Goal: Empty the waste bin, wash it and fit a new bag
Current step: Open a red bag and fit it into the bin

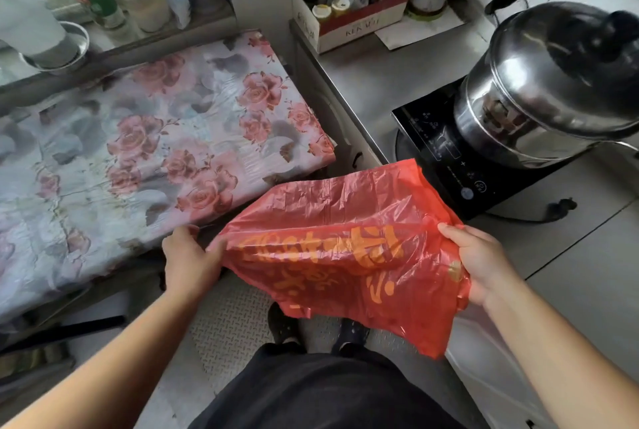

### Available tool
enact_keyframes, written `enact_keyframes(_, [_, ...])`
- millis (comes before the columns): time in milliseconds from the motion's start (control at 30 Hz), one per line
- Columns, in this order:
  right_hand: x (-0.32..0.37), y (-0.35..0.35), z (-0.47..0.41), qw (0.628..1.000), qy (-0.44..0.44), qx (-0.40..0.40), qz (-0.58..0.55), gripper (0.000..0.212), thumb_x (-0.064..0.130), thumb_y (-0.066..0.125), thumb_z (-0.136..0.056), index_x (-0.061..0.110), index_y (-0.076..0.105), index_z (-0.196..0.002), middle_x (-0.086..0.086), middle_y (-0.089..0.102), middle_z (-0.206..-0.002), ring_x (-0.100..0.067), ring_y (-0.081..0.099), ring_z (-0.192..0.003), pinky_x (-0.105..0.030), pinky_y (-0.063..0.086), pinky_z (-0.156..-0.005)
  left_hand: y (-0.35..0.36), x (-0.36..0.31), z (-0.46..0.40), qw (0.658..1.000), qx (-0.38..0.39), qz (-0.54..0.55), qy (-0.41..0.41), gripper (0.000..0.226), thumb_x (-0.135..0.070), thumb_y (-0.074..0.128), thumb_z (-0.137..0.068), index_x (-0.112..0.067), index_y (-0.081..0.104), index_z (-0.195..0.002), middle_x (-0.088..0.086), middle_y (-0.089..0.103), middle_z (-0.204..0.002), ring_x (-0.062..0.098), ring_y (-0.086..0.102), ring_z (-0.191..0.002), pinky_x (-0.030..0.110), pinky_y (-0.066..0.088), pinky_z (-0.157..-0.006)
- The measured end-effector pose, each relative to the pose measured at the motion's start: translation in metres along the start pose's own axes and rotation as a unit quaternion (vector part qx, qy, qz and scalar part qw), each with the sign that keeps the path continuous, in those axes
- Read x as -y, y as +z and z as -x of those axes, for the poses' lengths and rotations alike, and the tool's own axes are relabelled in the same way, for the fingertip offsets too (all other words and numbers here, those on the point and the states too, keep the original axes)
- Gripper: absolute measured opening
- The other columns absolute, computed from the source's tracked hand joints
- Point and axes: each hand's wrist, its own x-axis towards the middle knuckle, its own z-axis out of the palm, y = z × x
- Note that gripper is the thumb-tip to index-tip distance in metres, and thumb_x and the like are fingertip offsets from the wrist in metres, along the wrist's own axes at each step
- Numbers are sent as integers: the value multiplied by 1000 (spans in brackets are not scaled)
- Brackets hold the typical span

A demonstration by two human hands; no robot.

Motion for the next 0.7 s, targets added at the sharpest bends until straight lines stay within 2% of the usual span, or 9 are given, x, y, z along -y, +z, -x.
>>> enact_keyframes(67, [-1,-4,4,1000,4,-12,-2,14,15,67,-90,3,71,-96,-25,74,-85,-36,73,-65,-47,58,-60,8,-21,28,996,-8,11,84,42,-32,74,-82,-9,57,-113,12,54,-116,27,55,-105,38,46,-81])
enact_keyframes(133, [-5,-3,11,1000,12,-4,-2,13,16,69,-88,4,72,-93,-25,74,-84,-36,72,-66,-47,58,-61,20,-48,59,985,44,40,162,25,-28,75,-83,-16,59,-98,2,59,-99,20,57,-91,32,43,-74])
enact_keyframes(200, [-12,6,21,1000,14,13,-2,11,18,71,-88,11,76,-81,-21,74,-80,-33,73,-65,-43,58,-60,34,-76,92,962,184,89,181,18,-31,75,-83,-23,59,-84,-4,65,-80,13,61,-72,31,47,-65])
enact_keyframes(233, [-17,13,27,1000,14,22,2,13,20,72,-88,12,77,-79,-19,75,-81,-31,73,-67,-41,58,-62,41,-88,108,939,270,131,168,20,-35,76,-81,-23,60,-83,-5,67,-77,12,62,-67,34,51,-63])
enact_keyframes(267, [-21,21,33,999,15,29,4,14,23,72,-88,10,77,-84,-19,76,-84,-31,73,-71,-41,58,-66,48,-99,122,912,344,166,152,24,-39,76,-79,-23,61,-86,-3,69,-77,13,65,-66,38,55,-66])
enact_keyframes(333, [-27,37,44,998,41,51,-22,27,29,71,-89,2,73,-94,-24,75,-88,-37,73,-76,-43,58,-68,61,-116,142,878,410,180,168,34,-47,77,-74,-22,62,-91,0,71,-83,16,68,-71,41,59,-71])
enact_keyframes(467, [-27,57,58,989,80,82,-94,40,38,61,-96,6,78,-79,-23,75,-83,-36,75,-77,-37,59,-58,76,-129,152,882,391,181,190,32,-36,84,-77,-26,56,-86,-6,63,-75,8,58,-61,33,52,-63])
enact_keyframes(633, [-26,62,57,991,90,64,-80,50,48,52,-97,3,75,-101,-20,76,-96,-33,75,-87,-42,61,-72,73,-128,147,899,359,137,210,30,-37,82,-72,-22,60,-87,-4,68,-74,11,64,-63,36,59,-63])
enact_keyframes(700, [-29,64,55,995,63,51,-50,44,46,54,-97,9,77,-95,-17,77,-93,-29,76,-85,-42,61,-77,73,-129,149,908,342,133,201,19,-36,73,-75,-23,63,-85,-1,72,-74,17,71,-68,42,62,-67])
